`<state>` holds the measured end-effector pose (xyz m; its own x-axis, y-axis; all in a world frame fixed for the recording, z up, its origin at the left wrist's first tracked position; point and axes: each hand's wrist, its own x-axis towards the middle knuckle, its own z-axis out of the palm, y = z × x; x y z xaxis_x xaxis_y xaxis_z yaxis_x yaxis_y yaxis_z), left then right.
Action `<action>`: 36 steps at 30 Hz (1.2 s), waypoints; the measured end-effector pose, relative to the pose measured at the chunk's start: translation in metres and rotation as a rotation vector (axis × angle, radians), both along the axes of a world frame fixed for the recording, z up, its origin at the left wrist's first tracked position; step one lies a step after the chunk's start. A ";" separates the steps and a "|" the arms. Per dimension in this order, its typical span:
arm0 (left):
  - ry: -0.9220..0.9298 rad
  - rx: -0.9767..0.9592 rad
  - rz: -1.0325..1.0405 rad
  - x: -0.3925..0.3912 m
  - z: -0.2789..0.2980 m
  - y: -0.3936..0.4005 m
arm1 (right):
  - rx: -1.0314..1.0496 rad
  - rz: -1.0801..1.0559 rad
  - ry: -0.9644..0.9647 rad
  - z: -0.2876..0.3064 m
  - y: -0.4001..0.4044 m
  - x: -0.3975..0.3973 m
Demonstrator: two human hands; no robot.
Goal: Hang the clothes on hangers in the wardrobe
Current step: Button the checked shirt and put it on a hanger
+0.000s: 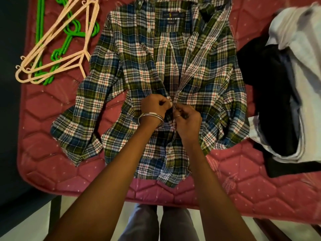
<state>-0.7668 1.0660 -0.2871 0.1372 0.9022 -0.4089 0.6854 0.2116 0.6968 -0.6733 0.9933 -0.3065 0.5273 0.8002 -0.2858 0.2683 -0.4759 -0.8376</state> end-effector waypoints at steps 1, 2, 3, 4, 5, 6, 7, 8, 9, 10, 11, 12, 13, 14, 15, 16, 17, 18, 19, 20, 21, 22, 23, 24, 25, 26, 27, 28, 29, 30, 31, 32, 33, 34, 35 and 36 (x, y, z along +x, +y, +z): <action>0.008 0.009 -0.012 0.001 0.000 0.002 | -0.005 -0.051 0.081 0.000 0.000 0.000; 0.007 0.016 -0.007 0.003 0.000 0.003 | -0.010 -0.102 0.183 0.000 0.002 -0.001; 0.002 0.025 0.011 0.004 0.000 0.004 | -0.016 -0.146 0.275 0.001 0.004 0.000; 0.002 0.032 0.033 0.005 0.000 0.005 | -0.022 -0.180 0.343 0.001 0.006 0.001; 0.003 0.043 0.051 0.006 0.001 0.006 | -0.031 -0.199 0.390 0.002 0.009 0.002; 0.003 0.049 0.070 0.007 0.001 0.007 | -0.042 -0.205 0.430 0.004 0.012 0.004; -0.005 0.054 0.091 0.009 0.001 0.009 | -0.051 -0.195 0.472 0.007 0.016 0.006; -0.013 0.055 0.110 0.010 0.001 0.011 | -0.055 -0.172 0.527 0.009 0.019 0.008; -0.013 0.050 0.117 0.011 -0.001 0.013 | -0.059 -0.144 0.585 0.012 0.023 0.010; -0.009 0.040 0.118 0.012 -0.004 0.015 | -0.067 -0.123 0.611 0.014 0.027 0.012; -0.011 0.024 0.119 0.012 -0.007 0.016 | -0.078 -0.116 0.601 0.014 0.031 0.014; -0.029 0.002 0.130 0.012 -0.009 0.017 | -0.093 -0.124 0.575 0.013 0.034 0.016; -0.066 -0.028 0.155 0.012 -0.010 0.018 | -0.102 -0.137 0.552 0.012 0.038 0.019; -0.111 -0.066 0.188 0.011 -0.011 0.018 | -0.103 -0.148 0.542 0.010 0.039 0.021; -0.157 -0.101 0.222 0.011 -0.010 0.017 | -0.099 -0.147 0.546 0.009 0.040 0.023; -0.189 -0.134 0.248 0.011 -0.009 0.017 | -0.093 -0.139 0.549 0.009 0.039 0.024; -0.207 -0.153 0.255 0.011 -0.008 0.016 | -0.089 -0.128 0.550 0.008 0.037 0.024; -0.210 -0.155 0.248 0.011 -0.007 0.016 | -0.081 -0.112 0.542 0.008 0.035 0.023; -0.201 -0.143 0.236 0.011 -0.008 0.015 | -0.074 -0.097 0.522 0.008 0.033 0.023; -0.188 -0.122 0.222 0.011 -0.009 0.015 | -0.070 -0.083 0.481 0.008 0.032 0.022; -0.176 -0.110 0.215 0.010 -0.011 0.015 | -0.069 -0.065 0.424 0.006 0.032 0.021; -0.175 -0.105 0.215 0.010 -0.012 0.015 | -0.071 -0.041 0.354 0.005 0.033 0.021; -0.176 -0.100 0.220 0.010 -0.012 0.016 | -0.070 -0.010 0.285 0.004 0.035 0.021; -0.178 -0.088 0.227 0.010 -0.012 0.015 | -0.069 0.023 0.229 0.002 0.037 0.021; -0.182 -0.073 0.238 0.011 -0.011 0.015 | -0.069 0.050 0.186 0.002 0.038 0.021; -0.193 -0.064 0.254 0.011 -0.012 0.014 | -0.075 0.067 0.153 0.001 0.040 0.021; -0.206 -0.064 0.273 0.012 -0.012 0.014 | -0.081 0.075 0.131 0.001 0.040 0.022; -0.212 -0.065 0.282 0.012 -0.013 0.014 | -0.084 0.076 0.118 0.001 0.040 0.022; -0.211 -0.068 0.274 0.012 -0.014 0.016 | -0.080 0.075 0.113 0.001 0.040 0.023; -0.203 -0.071 0.250 0.012 -0.015 0.018 | -0.068 0.076 0.122 0.002 0.040 0.024; -0.193 -0.074 0.218 0.012 -0.017 0.020 | -0.051 0.075 0.163 0.003 0.039 0.024; -0.178 -0.073 0.185 0.011 -0.019 0.024 | -0.035 0.075 0.231 0.004 0.038 0.025; -0.158 -0.069 0.156 0.011 -0.020 0.027 | -0.025 0.074 0.306 0.005 0.037 0.025; -0.137 -0.067 0.129 0.009 -0.020 0.029 | -0.018 0.071 0.373 0.007 0.037 0.025; -0.127 -0.070 0.105 0.008 -0.020 0.031 | -0.014 0.063 0.428 0.009 0.037 0.025; -0.125 -0.074 0.080 0.008 -0.019 0.033 | -0.015 0.050 0.473 0.010 0.037 0.026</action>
